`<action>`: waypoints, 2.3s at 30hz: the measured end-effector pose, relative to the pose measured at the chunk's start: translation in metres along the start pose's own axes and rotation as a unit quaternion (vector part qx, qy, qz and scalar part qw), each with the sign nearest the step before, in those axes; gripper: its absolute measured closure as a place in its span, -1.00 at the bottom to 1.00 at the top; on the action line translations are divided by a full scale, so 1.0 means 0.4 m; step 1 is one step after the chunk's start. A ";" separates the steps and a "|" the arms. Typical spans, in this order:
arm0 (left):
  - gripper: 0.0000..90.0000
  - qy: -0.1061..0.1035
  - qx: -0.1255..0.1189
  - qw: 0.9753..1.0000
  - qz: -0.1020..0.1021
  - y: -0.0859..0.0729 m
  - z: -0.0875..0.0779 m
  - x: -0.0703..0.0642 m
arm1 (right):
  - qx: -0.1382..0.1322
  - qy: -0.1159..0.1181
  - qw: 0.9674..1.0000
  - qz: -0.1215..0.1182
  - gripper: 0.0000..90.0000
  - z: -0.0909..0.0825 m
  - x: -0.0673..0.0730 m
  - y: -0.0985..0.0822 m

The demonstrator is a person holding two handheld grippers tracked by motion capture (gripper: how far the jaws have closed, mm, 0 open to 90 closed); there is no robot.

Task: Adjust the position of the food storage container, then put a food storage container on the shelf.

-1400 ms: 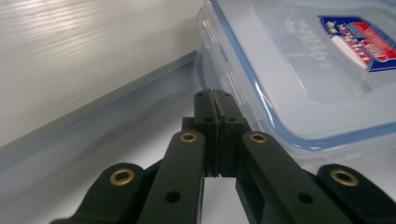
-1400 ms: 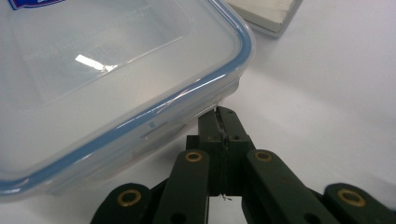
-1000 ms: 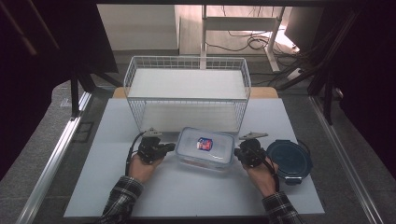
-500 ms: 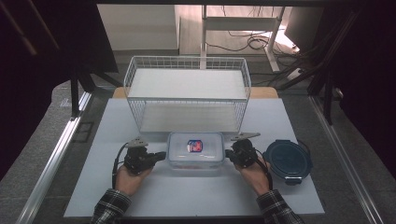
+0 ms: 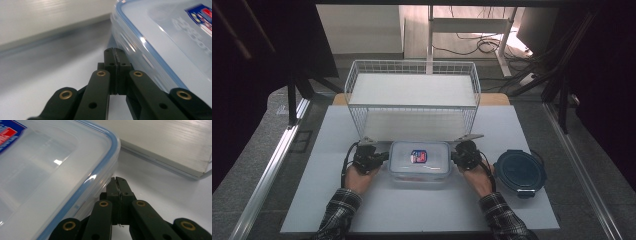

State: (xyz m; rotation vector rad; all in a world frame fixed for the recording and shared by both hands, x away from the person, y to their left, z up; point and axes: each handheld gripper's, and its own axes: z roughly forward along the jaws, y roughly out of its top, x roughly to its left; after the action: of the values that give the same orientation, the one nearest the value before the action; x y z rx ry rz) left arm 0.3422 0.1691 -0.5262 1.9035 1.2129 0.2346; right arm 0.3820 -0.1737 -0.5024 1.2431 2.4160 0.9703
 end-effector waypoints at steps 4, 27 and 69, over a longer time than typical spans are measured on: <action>1.00 0.001 0.009 1.000 0.000 -0.010 -0.018 -0.020 | 0.006 -0.002 1.000 -0.007 0.99 -0.015 0.012 -0.010; 0.73 0.035 -0.005 0.999 0.041 -0.075 -0.133 -0.071 | -0.013 -0.029 0.999 -0.030 0.93 -0.114 0.049 -0.075; -0.89 -0.050 -0.029 0.995 0.075 -0.086 -0.151 -0.092 | -0.082 0.088 0.990 -0.072 -0.98 -0.168 0.069 -0.111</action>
State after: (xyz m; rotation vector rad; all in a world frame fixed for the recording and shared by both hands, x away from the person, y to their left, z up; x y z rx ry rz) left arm 0.2673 0.1783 -0.5038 1.9343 0.9872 0.2483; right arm 0.3043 -0.2000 -0.4797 0.9482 2.4556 1.2529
